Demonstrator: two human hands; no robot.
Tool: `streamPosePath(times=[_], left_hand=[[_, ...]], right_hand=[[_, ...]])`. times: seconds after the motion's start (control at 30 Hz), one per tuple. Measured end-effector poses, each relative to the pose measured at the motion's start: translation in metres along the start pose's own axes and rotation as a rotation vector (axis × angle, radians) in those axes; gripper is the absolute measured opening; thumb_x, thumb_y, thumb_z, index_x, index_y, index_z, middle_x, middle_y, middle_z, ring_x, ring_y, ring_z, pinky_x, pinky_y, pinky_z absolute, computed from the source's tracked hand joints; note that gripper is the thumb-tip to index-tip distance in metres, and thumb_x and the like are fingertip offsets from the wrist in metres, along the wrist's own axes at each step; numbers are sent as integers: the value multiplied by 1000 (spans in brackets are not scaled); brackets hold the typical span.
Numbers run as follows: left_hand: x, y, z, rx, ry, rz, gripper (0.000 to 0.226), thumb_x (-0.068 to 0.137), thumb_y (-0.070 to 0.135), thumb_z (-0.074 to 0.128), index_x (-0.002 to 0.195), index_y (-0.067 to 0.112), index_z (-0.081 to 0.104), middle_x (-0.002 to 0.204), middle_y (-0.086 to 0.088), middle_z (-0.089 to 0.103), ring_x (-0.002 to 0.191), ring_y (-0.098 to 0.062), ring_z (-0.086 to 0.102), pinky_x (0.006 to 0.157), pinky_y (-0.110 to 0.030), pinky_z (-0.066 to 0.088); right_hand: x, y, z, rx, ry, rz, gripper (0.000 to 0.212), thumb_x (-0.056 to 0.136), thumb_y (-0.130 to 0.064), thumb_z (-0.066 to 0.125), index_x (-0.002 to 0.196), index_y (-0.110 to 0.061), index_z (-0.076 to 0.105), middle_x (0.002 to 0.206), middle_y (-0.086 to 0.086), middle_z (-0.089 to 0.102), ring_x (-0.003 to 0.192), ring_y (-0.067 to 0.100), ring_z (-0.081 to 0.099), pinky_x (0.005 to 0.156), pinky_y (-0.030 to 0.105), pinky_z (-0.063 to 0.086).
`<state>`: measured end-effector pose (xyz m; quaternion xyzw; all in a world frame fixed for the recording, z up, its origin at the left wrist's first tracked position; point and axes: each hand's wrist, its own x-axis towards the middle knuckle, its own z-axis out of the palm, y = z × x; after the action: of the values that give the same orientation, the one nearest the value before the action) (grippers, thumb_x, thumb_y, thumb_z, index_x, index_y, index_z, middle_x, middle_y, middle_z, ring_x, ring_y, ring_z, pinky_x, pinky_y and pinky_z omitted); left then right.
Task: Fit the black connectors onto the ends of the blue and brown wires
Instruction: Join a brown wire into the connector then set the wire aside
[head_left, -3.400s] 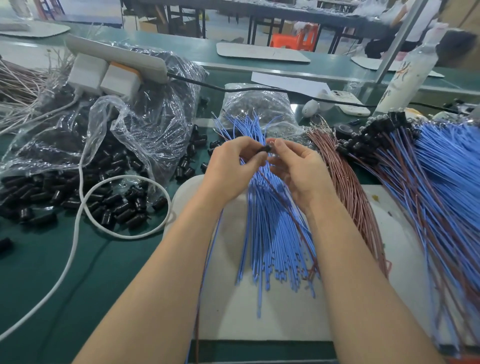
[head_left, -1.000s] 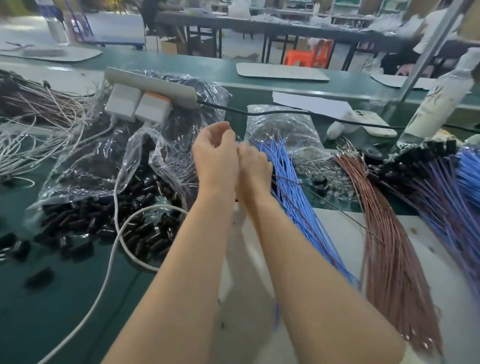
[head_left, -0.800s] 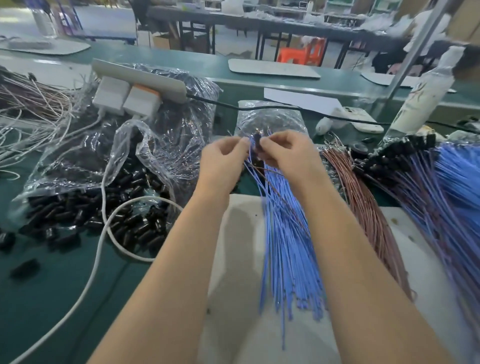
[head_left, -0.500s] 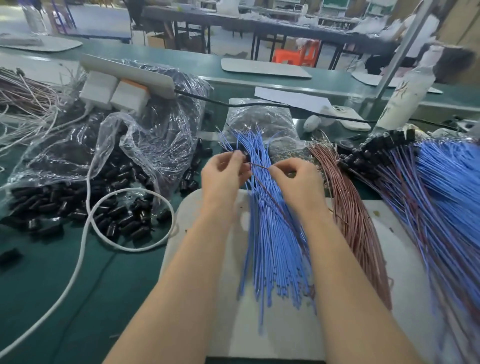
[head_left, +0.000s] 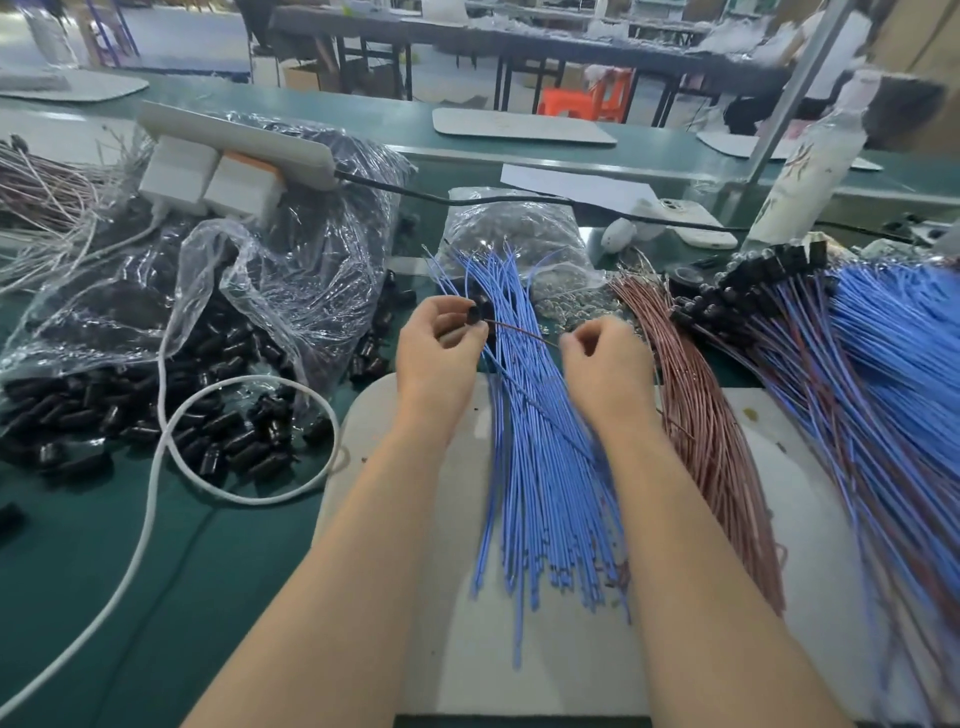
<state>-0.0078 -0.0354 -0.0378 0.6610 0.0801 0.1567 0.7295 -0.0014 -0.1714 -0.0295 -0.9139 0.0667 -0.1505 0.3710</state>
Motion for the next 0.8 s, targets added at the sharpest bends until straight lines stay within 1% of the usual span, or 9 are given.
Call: streamPosePath(times=[0.1,0.2,0.27,0.3,0.37,0.43,0.63,0.7,0.8], left_hand=[[-3,1,0,110,-19,92,28,87,-1,62,85,26,56,89,8,64,83,-3,62,76,-10,50],[-5,2,1,108,-39,149,29,88,-4,59,86,25,56,90,10,62,83,1,61,78,-7,49],[-4,1,2,108,-39,172,26,88,-5,58,90,20,57,92,8,62,85,-2,61,78,-7,48],[-4,0,2,111,-35,182,25,87,-6,57,92,18,57,92,7,62,86,-3,61,78,-8,48],[-3,-1,2,129,-27,206,23,87,-5,58,93,17,57,91,7,62,86,-6,62,79,-10,49],[-2,-3,2,164,-18,232,22,87,-2,60,92,19,57,90,9,63,87,-7,62,80,-13,49],[0,-3,-1,190,57,276,10,88,15,66,91,21,59,81,15,62,75,2,59,73,-10,47],[2,-2,-3,97,82,191,6,89,20,65,93,20,60,82,11,64,77,-1,60,74,-12,48],[4,4,-7,-185,79,-53,8,89,25,65,92,20,60,81,7,67,75,-4,62,71,-21,51]], right_hand=[[4,10,-11,-6,148,100,9,94,-9,52,102,-9,52,106,7,56,83,14,47,73,26,39],[-1,7,-12,-59,113,14,23,91,-12,58,114,-10,54,119,8,47,75,4,44,68,11,36],[-5,-4,-11,-57,18,-115,22,87,-24,66,106,-14,61,112,5,54,79,6,50,71,12,37],[-7,-8,-11,-75,-71,-147,21,85,-32,69,98,-17,64,104,3,60,83,10,53,76,19,41],[-11,-14,-10,-177,-286,-133,24,80,-41,72,88,-20,64,91,-1,63,86,15,57,80,29,46],[-13,-18,-9,-265,-404,-88,24,79,-41,73,83,-20,61,82,-4,61,84,16,57,75,28,45],[-15,-21,-10,-227,-373,-90,23,92,-29,60,79,-10,64,75,5,64,73,20,57,66,28,40],[-13,-18,-17,2,-344,-34,23,95,-26,56,84,-8,64,67,4,60,59,13,52,58,25,41],[-6,-13,-33,702,-461,148,19,95,-18,52,82,-7,59,60,-1,49,41,6,34,41,16,30]])
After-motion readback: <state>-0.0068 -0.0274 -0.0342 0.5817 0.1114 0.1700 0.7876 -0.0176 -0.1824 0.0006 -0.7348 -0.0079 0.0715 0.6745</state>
